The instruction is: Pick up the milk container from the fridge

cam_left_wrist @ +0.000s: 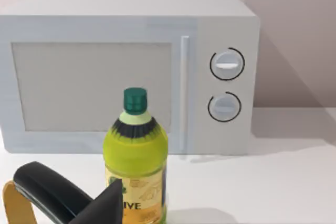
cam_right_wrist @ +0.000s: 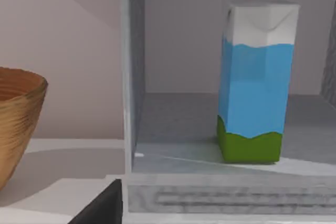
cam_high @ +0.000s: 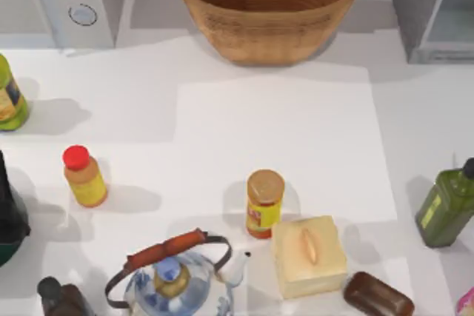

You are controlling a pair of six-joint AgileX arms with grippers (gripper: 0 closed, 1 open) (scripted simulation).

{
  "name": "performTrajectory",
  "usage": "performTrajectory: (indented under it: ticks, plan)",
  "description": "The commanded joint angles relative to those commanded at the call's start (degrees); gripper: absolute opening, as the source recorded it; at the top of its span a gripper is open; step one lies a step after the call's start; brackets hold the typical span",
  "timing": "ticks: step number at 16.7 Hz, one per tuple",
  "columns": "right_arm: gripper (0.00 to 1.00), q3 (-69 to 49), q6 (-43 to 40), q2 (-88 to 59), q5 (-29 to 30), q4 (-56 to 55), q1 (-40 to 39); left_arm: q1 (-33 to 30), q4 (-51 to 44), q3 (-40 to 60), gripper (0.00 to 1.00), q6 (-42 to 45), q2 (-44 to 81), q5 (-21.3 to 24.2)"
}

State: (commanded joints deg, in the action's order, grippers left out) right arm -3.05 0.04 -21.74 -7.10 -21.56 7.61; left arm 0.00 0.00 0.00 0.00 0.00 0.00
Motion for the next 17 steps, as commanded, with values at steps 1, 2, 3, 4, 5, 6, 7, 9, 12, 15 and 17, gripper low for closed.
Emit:
performTrajectory:
  ticks: [1, 2, 3, 4, 5, 6, 7, 9, 12, 15, 17]
  plan:
    - [1.00, -0.5, 0.1, -5.4, -1.5, -4.9, 1.6, 0.0, 0.0, 0.0, 1.00, 0.0, 0.0, 0.0]
    - [1.00, -1.0, 0.1, -11.4, -3.0, -10.1, 3.2, 0.0, 0.0, 0.0, 1.00, 0.0, 0.0, 0.0]
    - [1.00, -1.4, 0.2, -17.7, -4.6, -15.4, 4.8, 0.0, 0.0, 0.0, 1.00, 0.0, 0.0, 0.0]
    - [1.00, -1.8, 0.3, -24.2, -6.2, -20.6, 6.5, 0.0, 0.0, 0.0, 1.00, 0.0, 0.0, 0.0]
    - [1.00, -2.2, 0.4, -30.5, -7.8, -25.7, 8.1, 0.0, 0.0, 0.0, 1.00, 0.0, 0.0, 0.0]
    - [1.00, -2.5, 0.5, -36.7, -9.4, -30.7, 9.8, 0.0, 0.0, 0.0, 1.00, 0.0, 0.0, 0.0]
    - [1.00, -2.9, 0.6, -42.6, -11.0, -35.4, 11.4, 0.0, 0.0, 0.0, 1.00, 0.0, 0.0, 0.0]
    - [1.00, -3.7, 0.8, -53.2, -13.9, -44.3, 14.4, 0.0, 0.0, 0.0, 1.00, 0.0, 0.0, 0.0]
    - [1.00, -5.2, 0.9, -66.3, -17.8, -56.2, 18.3, 0.0, 0.0, 0.0, 1.00, 0.0, 0.0, 0.0]
    - [1.00, -6.6, 1.0, -75.8, -20.7, -65.8, 21.3, 0.0, 0.0, 0.0, 1.00, 0.0, 0.0, 0.0]
    - [1.00, -7.2, 1.0, -79.6, -21.9, -69.7, 22.5, 0.0, 0.0, 0.0, 1.00, 0.0, 0.0, 0.0]
